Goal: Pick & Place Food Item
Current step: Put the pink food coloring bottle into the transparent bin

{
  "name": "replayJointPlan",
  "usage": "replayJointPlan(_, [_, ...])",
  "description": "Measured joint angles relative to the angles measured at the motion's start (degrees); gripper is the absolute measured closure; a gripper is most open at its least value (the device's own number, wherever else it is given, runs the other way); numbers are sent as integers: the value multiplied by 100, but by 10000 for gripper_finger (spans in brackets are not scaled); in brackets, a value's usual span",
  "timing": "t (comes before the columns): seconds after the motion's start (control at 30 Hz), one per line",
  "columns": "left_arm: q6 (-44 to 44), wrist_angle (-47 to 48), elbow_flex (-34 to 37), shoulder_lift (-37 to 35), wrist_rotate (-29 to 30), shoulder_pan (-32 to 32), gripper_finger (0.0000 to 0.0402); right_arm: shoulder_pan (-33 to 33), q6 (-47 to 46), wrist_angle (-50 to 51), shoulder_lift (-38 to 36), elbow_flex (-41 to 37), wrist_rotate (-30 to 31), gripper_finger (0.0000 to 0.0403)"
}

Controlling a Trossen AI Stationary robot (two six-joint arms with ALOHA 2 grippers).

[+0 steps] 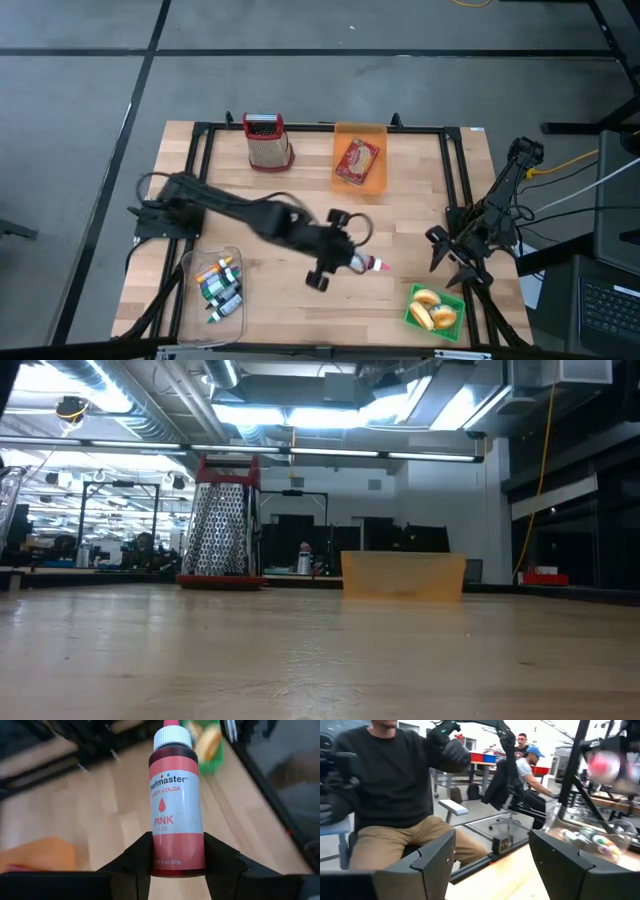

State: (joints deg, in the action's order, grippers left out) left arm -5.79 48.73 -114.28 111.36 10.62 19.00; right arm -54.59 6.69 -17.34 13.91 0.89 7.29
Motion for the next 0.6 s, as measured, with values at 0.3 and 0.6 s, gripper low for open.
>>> replayJointPlan(0.3, [1406,-42,361,-820,1974,1425,268,2,-612,-66,4,2,-230,147])
replayJointPlan(0.6, [2736,-927,2520,-2118,3361,2341,268,2,-619,-75,4,2,-532,147])
